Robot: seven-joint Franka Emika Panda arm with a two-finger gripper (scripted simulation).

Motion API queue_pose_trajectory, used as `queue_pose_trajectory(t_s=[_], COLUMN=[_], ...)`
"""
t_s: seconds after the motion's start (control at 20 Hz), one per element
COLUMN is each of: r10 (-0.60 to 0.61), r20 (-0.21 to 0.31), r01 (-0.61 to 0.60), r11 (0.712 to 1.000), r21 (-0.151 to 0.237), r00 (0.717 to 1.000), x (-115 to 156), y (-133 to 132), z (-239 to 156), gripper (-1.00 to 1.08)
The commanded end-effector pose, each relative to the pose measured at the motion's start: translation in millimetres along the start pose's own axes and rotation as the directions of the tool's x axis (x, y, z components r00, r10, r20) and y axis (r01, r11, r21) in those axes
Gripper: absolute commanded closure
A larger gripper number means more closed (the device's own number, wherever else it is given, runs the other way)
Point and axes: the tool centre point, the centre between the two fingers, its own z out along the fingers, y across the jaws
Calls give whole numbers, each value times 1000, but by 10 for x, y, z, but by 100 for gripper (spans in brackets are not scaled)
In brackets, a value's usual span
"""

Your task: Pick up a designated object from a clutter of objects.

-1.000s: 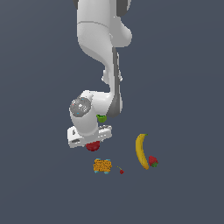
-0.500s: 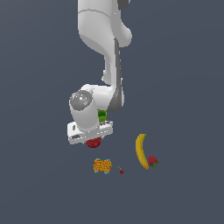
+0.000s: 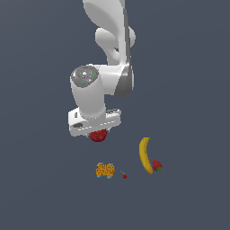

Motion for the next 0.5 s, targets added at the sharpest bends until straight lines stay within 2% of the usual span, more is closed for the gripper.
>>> queue_pose_trajectory(t_s=[0.0, 0.45], r10=[-1, -2], r20=[-3, -3], r01=[1, 2], r11=[1000, 1000], r21=[-2, -1], r00=[1000, 1000], x=[-21, -114], y=[-75, -360], z=[-294, -1368], gripper=[108, 108])
